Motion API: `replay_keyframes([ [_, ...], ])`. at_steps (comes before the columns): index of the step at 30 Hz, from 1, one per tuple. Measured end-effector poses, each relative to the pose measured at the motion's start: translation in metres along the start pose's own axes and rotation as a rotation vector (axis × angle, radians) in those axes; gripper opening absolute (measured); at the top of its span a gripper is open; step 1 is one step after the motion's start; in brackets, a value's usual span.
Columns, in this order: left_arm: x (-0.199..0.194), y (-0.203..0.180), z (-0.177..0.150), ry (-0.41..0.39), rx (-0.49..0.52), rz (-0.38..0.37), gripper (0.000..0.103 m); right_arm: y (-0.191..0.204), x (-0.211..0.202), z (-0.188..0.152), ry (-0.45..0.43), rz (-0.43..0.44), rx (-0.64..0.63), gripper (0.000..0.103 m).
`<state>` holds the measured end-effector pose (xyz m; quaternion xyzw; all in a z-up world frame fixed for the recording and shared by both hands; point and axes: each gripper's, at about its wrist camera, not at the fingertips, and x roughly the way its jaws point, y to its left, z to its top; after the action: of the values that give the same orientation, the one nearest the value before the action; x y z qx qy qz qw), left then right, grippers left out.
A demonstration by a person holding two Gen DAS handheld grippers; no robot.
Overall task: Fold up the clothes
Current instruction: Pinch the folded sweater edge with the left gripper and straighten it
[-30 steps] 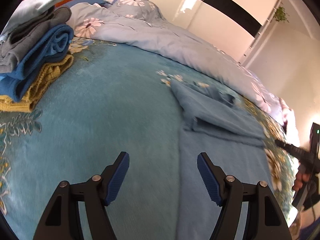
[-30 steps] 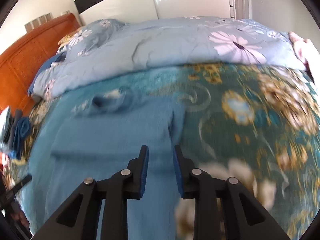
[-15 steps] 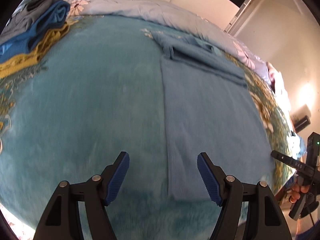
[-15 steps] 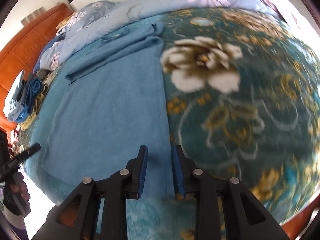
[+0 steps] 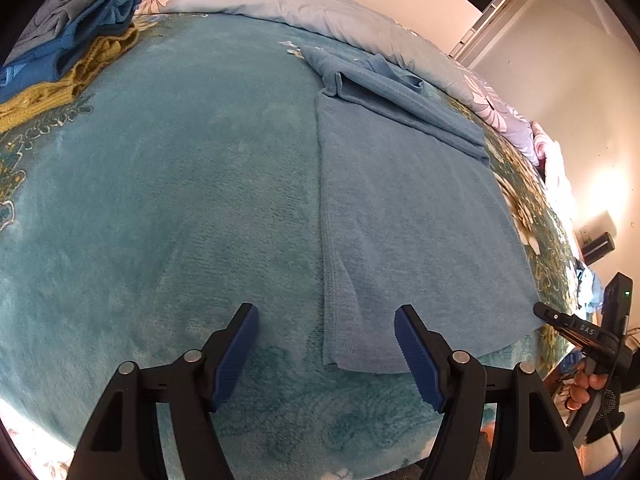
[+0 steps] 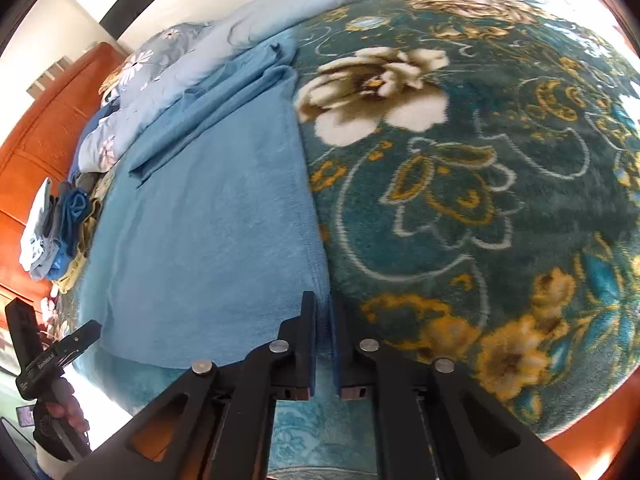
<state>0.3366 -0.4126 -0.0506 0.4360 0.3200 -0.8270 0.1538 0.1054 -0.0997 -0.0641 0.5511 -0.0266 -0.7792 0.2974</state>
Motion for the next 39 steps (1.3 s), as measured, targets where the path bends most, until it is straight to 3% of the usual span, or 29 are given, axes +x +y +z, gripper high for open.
replay_keyframes([
  [8,0.009,-0.006,0.003,0.005,-0.009,-0.056,0.074,-0.009,0.005,0.0,-0.009,0.024,0.039,0.004],
  [13,0.009,0.003,0.003,0.0,-0.072,-0.134,0.07,-0.012,0.005,-0.001,-0.014,0.042,0.039,0.004],
  [15,0.01,0.008,0.002,0.006,-0.099,-0.17,0.053,-0.012,0.005,-0.001,-0.014,0.045,0.04,0.004],
  [20,0.016,0.018,-0.003,0.008,-0.17,-0.221,0.029,-0.013,0.005,0.001,-0.013,0.049,0.036,0.004],
  [21,0.018,0.022,-0.004,0.016,-0.202,-0.244,0.011,-0.013,0.005,0.001,-0.013,0.051,0.035,0.004],
  [22,0.019,0.026,-0.006,0.02,-0.233,-0.263,0.003,-0.013,0.004,0.001,-0.011,0.055,0.035,0.004],
  [33,-0.01,0.022,-0.004,-0.052,-0.21,-0.274,0.002,-0.003,-0.013,-0.007,-0.015,0.072,-0.002,0.002],
  [39,-0.016,0.021,-0.007,-0.045,-0.166,-0.281,0.002,0.005,-0.022,-0.01,-0.03,0.088,-0.014,0.002],
])
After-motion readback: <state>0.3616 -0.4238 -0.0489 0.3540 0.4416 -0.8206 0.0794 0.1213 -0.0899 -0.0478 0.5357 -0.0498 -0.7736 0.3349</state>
